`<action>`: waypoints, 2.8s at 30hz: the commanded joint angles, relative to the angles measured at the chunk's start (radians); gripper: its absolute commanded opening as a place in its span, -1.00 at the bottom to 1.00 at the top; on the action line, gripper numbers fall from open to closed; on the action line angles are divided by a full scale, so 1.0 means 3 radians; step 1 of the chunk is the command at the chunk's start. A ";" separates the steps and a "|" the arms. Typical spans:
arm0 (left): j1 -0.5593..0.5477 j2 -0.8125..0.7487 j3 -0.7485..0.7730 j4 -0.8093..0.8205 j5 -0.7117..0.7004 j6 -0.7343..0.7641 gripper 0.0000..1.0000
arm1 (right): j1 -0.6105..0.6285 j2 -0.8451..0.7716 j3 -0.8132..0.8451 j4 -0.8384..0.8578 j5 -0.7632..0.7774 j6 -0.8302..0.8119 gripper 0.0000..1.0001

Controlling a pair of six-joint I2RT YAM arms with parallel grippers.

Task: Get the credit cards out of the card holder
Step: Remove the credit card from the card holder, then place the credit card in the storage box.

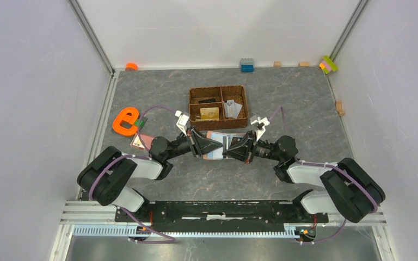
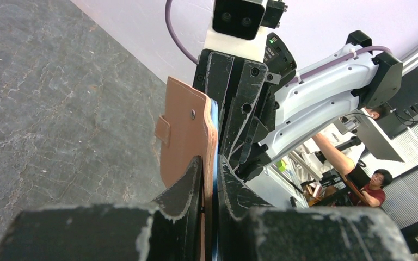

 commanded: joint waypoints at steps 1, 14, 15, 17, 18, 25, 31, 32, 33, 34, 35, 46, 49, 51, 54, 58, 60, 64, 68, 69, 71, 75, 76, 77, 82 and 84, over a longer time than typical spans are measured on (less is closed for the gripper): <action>0.0019 -0.0140 0.0000 0.0287 -0.0002 -0.0047 -0.71 | -0.0055 -0.0130 -0.0014 0.0092 -0.0003 -0.0040 -0.88; 0.0178 -0.0332 -0.0135 0.0282 0.0054 -0.0083 -0.52 | -0.0168 -0.0196 -0.0096 0.0214 -0.0073 0.0048 -0.97; 0.0179 -0.0345 -0.0137 0.0281 0.0059 -0.0085 -0.53 | -0.0172 -0.0193 -0.0103 0.0220 -0.0073 0.0048 -0.97; 0.0191 -0.0350 -0.0144 0.0281 0.0061 -0.0090 -0.63 | -0.0184 -0.0200 -0.0109 0.0221 -0.0068 0.0053 -0.98; 0.0203 -0.0354 -0.0151 0.0281 0.0056 -0.0091 -0.71 | -0.0196 -0.0210 -0.0116 0.0226 -0.0055 0.0056 -0.97; 0.0386 -0.0578 -0.0271 -0.0128 -0.0211 0.0020 -0.85 | -0.0410 -0.0293 -0.0158 0.0006 0.0083 -0.0049 -0.99; 0.0393 -0.1145 -0.0275 -0.1228 -0.0650 0.0493 -0.85 | -0.0449 -0.0325 0.0214 -0.1072 0.0547 -0.0683 -0.99; 0.0393 -0.1255 -0.0271 -0.1467 -0.0764 0.0575 -0.84 | -0.0449 -0.0324 0.0281 -0.1233 0.0661 -0.0764 -0.99; 0.0394 -0.1385 -0.0268 -0.1667 -0.0866 0.0666 -0.83 | -0.0450 -0.0320 0.0375 -0.1366 0.0755 -0.0826 -0.98; 0.0391 -0.1490 -0.0262 -0.1890 -0.0989 0.0737 -0.82 | -0.0450 -0.0312 0.0453 -0.1498 0.0870 -0.0892 -0.98; 0.0391 -0.1616 -0.0265 -0.2096 -0.1108 0.0817 -0.81 | -0.0449 -0.0287 0.0558 -0.1605 0.0970 -0.0949 -0.98; 0.0393 -0.2504 -0.0326 -0.3078 -0.1722 0.1184 -0.79 | -0.0455 0.0664 0.1827 -0.2528 0.1520 -0.1300 -0.99; 0.0393 -0.2628 -0.0334 -0.3198 -0.1776 0.1237 -0.79 | -0.0458 0.0937 0.2104 -0.2716 0.1714 -0.1429 -0.98; 0.0391 -0.2691 -0.0340 -0.3245 -0.1786 0.1267 -0.80 | -0.0465 0.1072 0.2195 -0.2728 0.1810 -0.1466 -0.98; 0.0394 -0.2757 -0.0342 -0.3302 -0.1797 0.1291 -0.81 | -0.0464 0.1218 0.2289 -0.2737 0.1960 -0.1507 -0.97; 0.0393 -0.2799 -0.0351 -0.3329 -0.1802 0.1305 -0.82 | -0.0470 0.1308 0.2319 -0.2742 0.2139 -0.1534 -0.97; 0.0393 -0.2802 -0.0351 -0.3329 -0.1801 0.1304 -0.83 | -0.0470 0.1331 0.2329 -0.2740 0.2160 -0.1545 -0.96; 0.0394 -0.2794 -0.0351 -0.3330 -0.1790 0.1303 -0.83 | -0.0474 0.1362 0.2372 -0.2796 0.2250 -0.1558 -0.95; 0.0393 -0.2789 -0.0350 -0.3333 -0.1786 0.1304 -0.83 | -0.0526 0.1388 0.2420 -0.2855 0.2284 -0.1564 -0.95; 0.0393 -0.2791 -0.0346 -0.3330 -0.1788 0.1303 -0.83 | -0.0538 0.1388 0.2431 -0.2864 0.2260 -0.1561 -0.95; 0.0392 -0.2786 -0.0346 -0.3330 -0.1784 0.1304 -0.83 | -0.0569 0.1384 0.2422 -0.2846 0.2191 -0.1552 -0.95; 0.0391 -0.2787 -0.0346 -0.3329 -0.1781 0.1302 -0.84 | -0.0597 0.1324 0.2359 -0.2783 0.2145 -0.1529 -0.95; 0.0392 -0.2785 -0.0346 -0.3329 -0.1776 0.1299 -0.84 | -0.0599 0.1301 0.2333 -0.2766 0.2127 -0.1527 -0.95; 0.0393 -0.2780 -0.0346 -0.3325 -0.1776 0.1297 -0.85 | -0.0598 0.1266 0.2318 -0.2750 0.2111 -0.1527 -0.95; 0.0392 -0.2764 -0.0336 -0.3321 -0.1759 0.1296 -0.86 | -0.0608 0.1174 0.2278 -0.2735 0.2093 -0.1548 -0.95; 0.0393 -0.2766 -0.0335 -0.3322 -0.1754 0.1293 -0.86 | -0.0620 0.1165 0.2276 -0.2720 0.2080 -0.1552 -0.95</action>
